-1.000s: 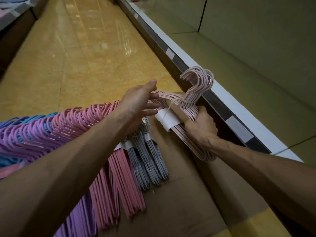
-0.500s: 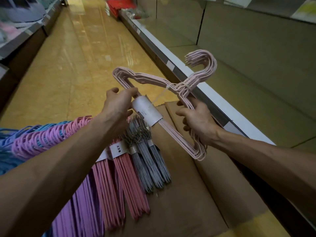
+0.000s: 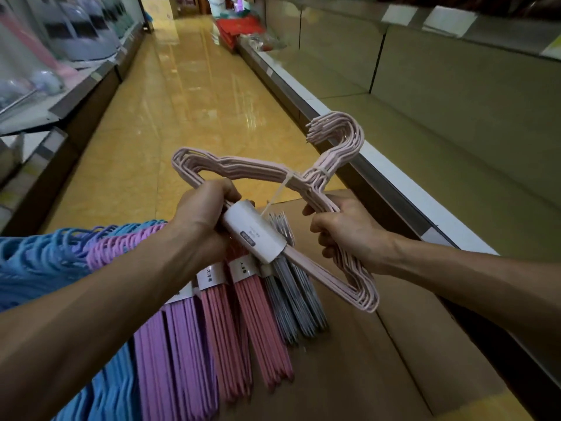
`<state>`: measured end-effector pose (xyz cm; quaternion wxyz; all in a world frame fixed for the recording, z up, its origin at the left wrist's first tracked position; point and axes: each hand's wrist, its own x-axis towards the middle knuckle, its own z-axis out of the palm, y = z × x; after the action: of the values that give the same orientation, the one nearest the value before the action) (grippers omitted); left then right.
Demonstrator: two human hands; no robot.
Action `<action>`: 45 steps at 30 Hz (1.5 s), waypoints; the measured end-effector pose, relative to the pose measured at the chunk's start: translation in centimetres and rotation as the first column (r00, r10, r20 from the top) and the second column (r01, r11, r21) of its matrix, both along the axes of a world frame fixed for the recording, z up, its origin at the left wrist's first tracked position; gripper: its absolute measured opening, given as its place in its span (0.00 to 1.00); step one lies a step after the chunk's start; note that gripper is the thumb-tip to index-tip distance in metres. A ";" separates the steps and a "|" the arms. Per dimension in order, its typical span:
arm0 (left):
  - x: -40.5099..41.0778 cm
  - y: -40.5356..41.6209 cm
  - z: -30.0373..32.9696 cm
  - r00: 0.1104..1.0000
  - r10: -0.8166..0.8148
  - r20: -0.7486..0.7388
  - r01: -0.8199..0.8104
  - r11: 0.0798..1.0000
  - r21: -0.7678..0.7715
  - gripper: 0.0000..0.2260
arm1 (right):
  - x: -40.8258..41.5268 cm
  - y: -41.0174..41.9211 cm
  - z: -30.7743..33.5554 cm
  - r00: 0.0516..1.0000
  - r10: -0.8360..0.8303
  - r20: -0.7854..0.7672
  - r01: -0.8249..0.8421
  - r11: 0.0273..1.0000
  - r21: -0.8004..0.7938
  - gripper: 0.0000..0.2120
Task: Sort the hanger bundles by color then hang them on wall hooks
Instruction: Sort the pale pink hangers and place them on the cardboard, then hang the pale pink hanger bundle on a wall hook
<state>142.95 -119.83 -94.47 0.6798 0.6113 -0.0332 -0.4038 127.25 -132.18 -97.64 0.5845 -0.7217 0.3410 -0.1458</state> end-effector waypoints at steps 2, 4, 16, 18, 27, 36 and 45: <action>0.3 0.8 0.5 0.999 0.021 0.023 -0.021 1.000 0.002 0.08 | 0.5 0.5 0.7 1.000 0.008 -0.010 -0.009 1.000 -0.019 0.06; 0.4 1.3 1.3 0.998 0.051 0.047 -0.051 0.999 -0.012 0.08 | 0.7 1.1 1.7 1.000 0.011 -0.012 -0.012 0.999 -0.038 0.06; 0.0 6.5 20.0 0.977 0.211 -0.033 -0.212 0.976 -0.039 0.06 | 1.9 5.1 21.1 0.992 0.093 -0.079 -0.098 0.993 -0.060 0.10; 0.1 6.8 24.7 0.970 0.241 -0.029 -0.242 0.969 -0.044 0.07 | 2.0 5.3 25.8 0.991 0.106 -0.075 -0.110 0.993 -0.051 0.10; -1.4 7.3 47.9 0.932 0.362 0.018 -0.356 0.923 -0.145 0.08 | 2.1 4.9 48.3 0.988 0.150 -0.024 -0.151 0.987 -0.055 0.12; -1.1 9.6 69.3 0.918 0.359 0.168 -0.324 0.924 -0.203 0.10 | 2.1 6.3 70.1 0.981 0.190 0.050 -0.181 0.973 -0.141 0.12; -0.3 12.6 86.8 0.873 0.346 0.344 -0.276 0.932 -0.237 0.06 | 4.1 9.0 87.2 0.981 0.154 0.115 -0.128 0.969 -0.209 0.11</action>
<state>142.68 -107.26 -7.70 0.7690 0.6110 -0.1017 -0.1579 131.36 -123.20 -10.47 0.5385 -0.7885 0.2333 -0.1841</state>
